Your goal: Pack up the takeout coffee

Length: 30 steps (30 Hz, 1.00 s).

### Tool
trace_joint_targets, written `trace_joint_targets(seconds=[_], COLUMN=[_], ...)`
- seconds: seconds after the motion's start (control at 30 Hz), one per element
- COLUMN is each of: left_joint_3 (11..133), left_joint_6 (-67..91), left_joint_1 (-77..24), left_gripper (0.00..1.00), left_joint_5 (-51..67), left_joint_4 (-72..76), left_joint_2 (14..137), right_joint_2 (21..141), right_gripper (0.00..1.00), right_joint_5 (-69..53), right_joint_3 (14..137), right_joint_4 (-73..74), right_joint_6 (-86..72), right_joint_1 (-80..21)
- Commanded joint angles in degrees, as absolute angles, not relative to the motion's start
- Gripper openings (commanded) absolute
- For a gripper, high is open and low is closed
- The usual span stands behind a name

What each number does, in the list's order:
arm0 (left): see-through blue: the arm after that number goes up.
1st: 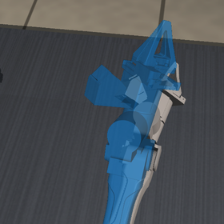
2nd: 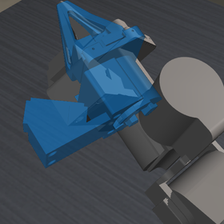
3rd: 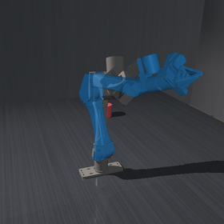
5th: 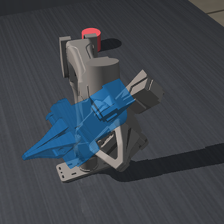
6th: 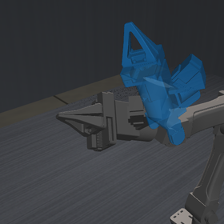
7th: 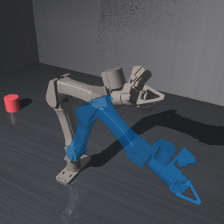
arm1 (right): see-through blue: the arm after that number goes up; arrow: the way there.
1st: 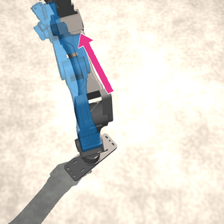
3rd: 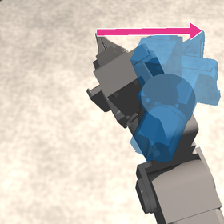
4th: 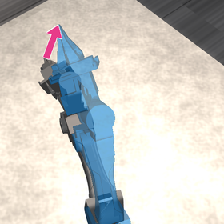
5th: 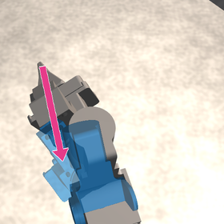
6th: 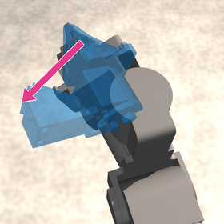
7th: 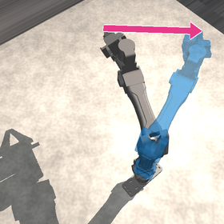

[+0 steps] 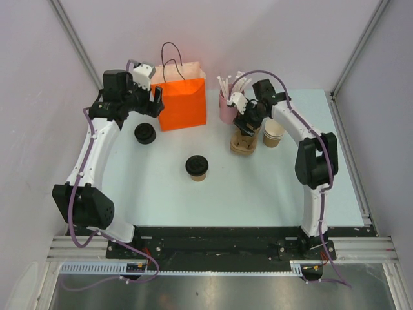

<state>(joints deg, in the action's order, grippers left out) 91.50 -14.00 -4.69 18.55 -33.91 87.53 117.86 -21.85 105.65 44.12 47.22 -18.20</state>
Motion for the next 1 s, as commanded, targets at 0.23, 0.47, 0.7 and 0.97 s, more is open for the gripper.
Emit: trace_joint_targets(seconds=[0.23, 0.47, 0.7, 0.97], left_joint_3=[91.41, 91.58, 91.32, 91.32], left_joint_6=[-14.68, -14.59, -15.20, -15.29], left_joint_1=[-4.31, -4.39, -4.39, -4.39], left_gripper=[0.83, 0.83, 0.83, 0.83], left_joint_5=[18.90, 19.25, 19.07, 19.51], left_joint_4=[-33.05, -33.05, -33.05, -33.05], left_joint_2=[85.34, 85.69, 85.52, 85.69], right_joint_2=[125.33, 125.95, 124.02, 120.76], right_gripper=[0.70, 0.43, 0.35, 0.36], right_joint_5=[-18.90, -18.81, -19.07, -17.58], right_joint_3=[112.68, 112.41, 112.76, 111.89], right_joint_4=[49.93, 47.37, 47.28, 46.93], right_joint_6=[52.47, 52.29, 51.59, 49.83], right_joint_1=[-18.10, -18.11, -17.93, -18.02])
